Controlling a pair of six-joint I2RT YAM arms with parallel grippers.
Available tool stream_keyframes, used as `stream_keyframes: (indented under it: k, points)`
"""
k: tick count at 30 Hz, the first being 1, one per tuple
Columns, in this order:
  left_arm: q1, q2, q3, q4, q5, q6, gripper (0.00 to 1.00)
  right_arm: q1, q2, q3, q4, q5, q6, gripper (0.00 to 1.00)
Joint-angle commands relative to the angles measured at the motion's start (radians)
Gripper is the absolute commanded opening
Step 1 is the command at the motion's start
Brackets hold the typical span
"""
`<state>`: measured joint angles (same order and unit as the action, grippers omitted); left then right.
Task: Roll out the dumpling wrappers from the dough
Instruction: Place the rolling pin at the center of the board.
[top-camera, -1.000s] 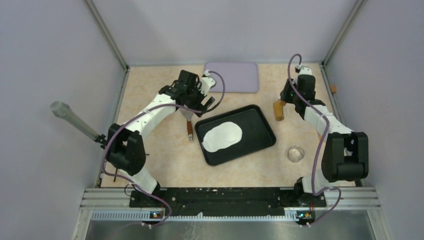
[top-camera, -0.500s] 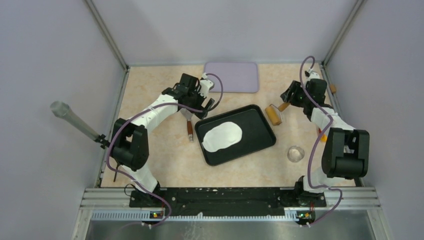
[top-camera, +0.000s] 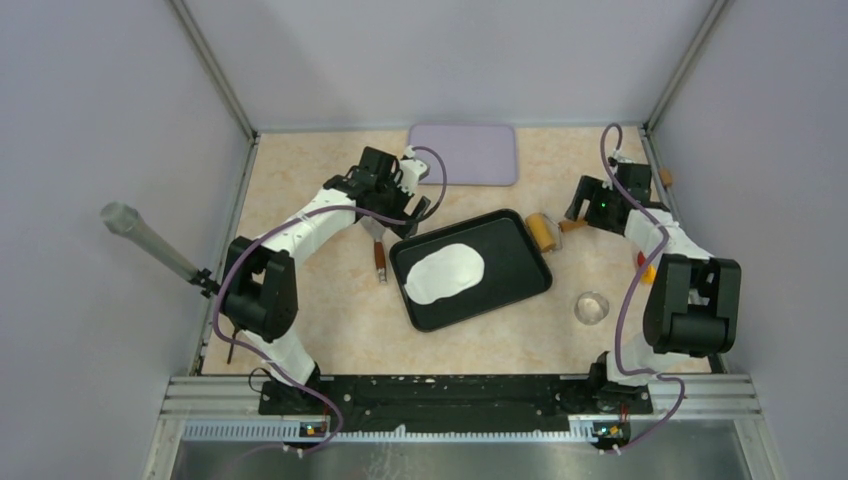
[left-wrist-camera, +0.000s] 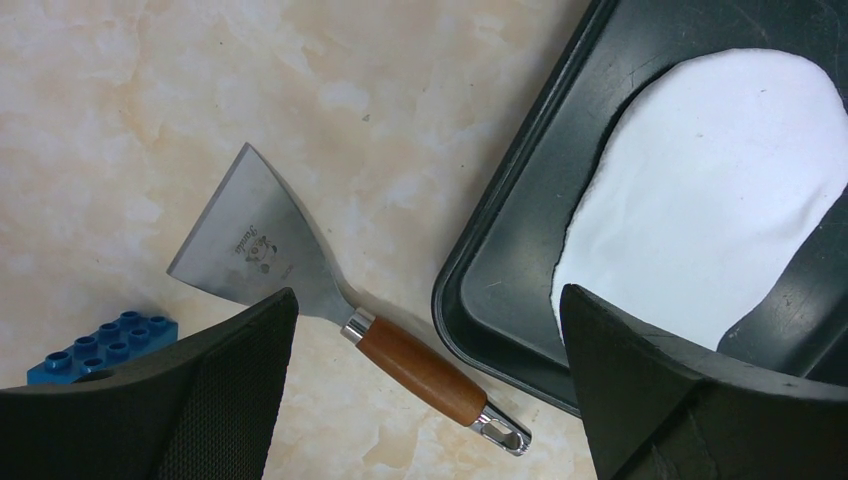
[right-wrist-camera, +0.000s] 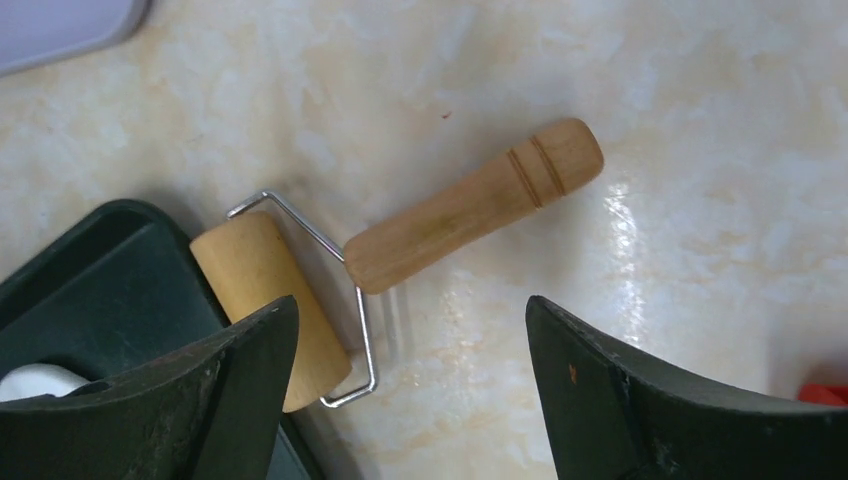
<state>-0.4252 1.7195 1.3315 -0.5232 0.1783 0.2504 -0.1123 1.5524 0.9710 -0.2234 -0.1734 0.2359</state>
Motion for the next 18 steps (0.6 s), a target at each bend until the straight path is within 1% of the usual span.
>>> stream_keyframes:
  k: [1,4,8,11,14,18]
  points:
    - [-0.002,-0.029,0.023,0.021,0.033,-0.016,0.99,-0.001,-0.047,0.071,-0.126,0.122,-0.120,0.82]
    - [-0.002,-0.033,0.022,0.019,0.034,-0.016,0.99,-0.001,-0.073,0.110,-0.197,0.109,-0.217,0.83]
    - [-0.004,-0.040,0.021,0.013,0.041,-0.013,0.99,-0.001,-0.082,0.194,-0.370,0.015,-0.424,0.83]
    - [-0.004,-0.044,0.021,0.008,0.044,-0.011,0.99,-0.001,-0.115,0.208,-0.487,-0.065,-0.608,0.83]
    - [-0.004,-0.046,0.020,0.008,0.046,-0.012,0.99,-0.002,-0.152,0.197,-0.611,-0.085,-0.770,0.83]
    - [-0.007,-0.051,0.021,0.008,0.047,-0.013,0.99,-0.001,-0.237,0.104,-0.677,-0.064,-0.966,0.83]
